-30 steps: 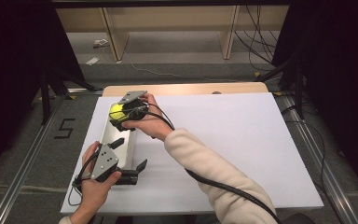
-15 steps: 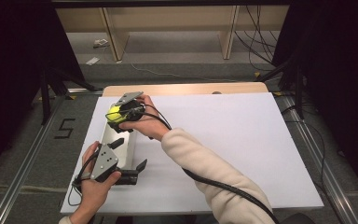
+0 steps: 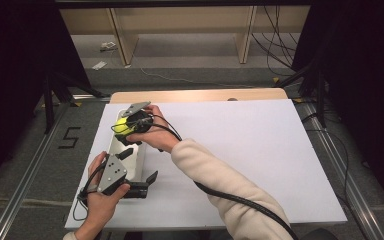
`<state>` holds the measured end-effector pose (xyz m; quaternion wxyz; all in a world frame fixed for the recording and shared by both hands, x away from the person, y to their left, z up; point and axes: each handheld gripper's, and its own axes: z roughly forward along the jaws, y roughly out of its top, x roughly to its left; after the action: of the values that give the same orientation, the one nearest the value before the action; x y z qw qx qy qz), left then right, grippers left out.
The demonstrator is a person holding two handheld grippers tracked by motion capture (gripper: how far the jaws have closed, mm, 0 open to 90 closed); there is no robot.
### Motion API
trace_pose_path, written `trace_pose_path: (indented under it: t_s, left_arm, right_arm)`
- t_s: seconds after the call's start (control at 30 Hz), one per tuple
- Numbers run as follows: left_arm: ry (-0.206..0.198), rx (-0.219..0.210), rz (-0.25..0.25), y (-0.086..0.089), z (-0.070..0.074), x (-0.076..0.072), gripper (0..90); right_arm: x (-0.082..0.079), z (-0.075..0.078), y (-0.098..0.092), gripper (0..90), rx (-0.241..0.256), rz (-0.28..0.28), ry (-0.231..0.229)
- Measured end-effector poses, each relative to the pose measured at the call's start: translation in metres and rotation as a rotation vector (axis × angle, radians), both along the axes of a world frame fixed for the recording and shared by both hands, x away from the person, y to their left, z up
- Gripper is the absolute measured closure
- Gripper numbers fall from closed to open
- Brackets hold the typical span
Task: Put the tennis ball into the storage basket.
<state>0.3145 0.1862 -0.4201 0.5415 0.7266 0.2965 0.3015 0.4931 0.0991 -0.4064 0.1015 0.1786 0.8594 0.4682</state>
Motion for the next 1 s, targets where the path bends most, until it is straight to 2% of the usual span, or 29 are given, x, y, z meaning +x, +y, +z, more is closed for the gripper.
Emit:
trace_pose_path:
  t_s: [1.0]
  left_arm:
    - [0.0, -0.001, 0.0, 0.0, 0.0, 0.0, 0.0]
  right_arm:
    - [-0.001, -0.016, 0.009, 25.6, -0.03, -0.001, 0.019]
